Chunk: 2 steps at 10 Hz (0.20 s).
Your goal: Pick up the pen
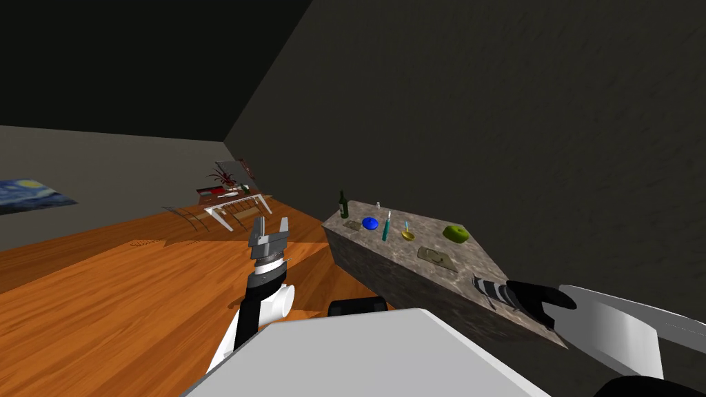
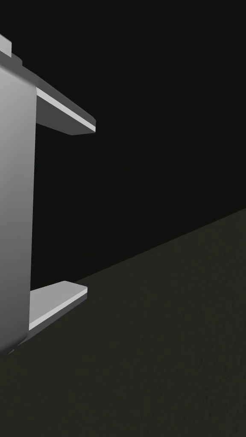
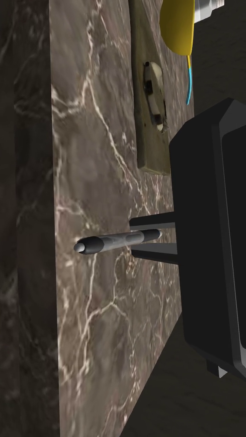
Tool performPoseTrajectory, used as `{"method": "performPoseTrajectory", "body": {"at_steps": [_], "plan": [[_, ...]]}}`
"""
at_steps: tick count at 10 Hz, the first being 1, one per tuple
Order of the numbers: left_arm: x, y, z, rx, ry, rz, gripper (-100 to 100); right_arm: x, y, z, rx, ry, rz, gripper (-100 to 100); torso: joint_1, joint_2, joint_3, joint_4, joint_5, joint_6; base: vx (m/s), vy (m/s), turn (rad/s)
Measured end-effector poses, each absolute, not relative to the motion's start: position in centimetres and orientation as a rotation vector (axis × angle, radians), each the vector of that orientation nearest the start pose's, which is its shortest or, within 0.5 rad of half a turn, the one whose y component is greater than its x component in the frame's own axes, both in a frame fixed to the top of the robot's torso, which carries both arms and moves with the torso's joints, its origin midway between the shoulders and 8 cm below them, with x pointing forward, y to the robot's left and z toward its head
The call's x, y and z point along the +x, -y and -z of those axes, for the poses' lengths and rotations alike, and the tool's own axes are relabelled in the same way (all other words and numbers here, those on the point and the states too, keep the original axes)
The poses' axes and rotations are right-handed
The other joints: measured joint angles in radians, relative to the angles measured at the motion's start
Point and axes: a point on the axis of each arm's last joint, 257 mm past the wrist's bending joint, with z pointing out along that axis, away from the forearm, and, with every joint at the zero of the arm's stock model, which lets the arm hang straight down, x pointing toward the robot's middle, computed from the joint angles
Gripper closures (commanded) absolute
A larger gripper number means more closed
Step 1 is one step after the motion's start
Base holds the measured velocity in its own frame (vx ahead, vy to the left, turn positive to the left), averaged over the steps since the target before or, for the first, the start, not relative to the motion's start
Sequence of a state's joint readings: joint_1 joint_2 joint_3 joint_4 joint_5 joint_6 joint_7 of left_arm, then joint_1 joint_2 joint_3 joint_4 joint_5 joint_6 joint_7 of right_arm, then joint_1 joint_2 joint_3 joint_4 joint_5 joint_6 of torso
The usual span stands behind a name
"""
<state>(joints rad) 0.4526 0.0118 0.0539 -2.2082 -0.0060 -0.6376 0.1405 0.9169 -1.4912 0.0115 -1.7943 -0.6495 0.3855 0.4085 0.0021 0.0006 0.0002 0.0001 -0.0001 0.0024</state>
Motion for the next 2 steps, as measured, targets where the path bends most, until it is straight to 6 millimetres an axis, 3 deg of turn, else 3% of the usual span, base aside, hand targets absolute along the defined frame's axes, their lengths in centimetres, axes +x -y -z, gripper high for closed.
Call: {"method": "performPoseTrajectory", "body": {"at_steps": [1, 2], "plan": [[33.43, -28.8, -3.41, -0.597, -0.515, 1.419, 0, 19.39, 60.69, 33.93, 0.733, -2.554, 0.249, 100, 0.0, 0.0, 0.0, 0.0, 0.0, 0.0, -0.016, 0.008, -0.007], [33.43, -28.8, -3.41, -0.597, -0.515, 1.419, 0, 19.44, 60.67, 33.89, 0.732, -2.555, 0.249, 0, 0.0, -0.001, 0.0, 0.0, 0.0, 0.0, 0.0, 0.0, 0.0]]}}
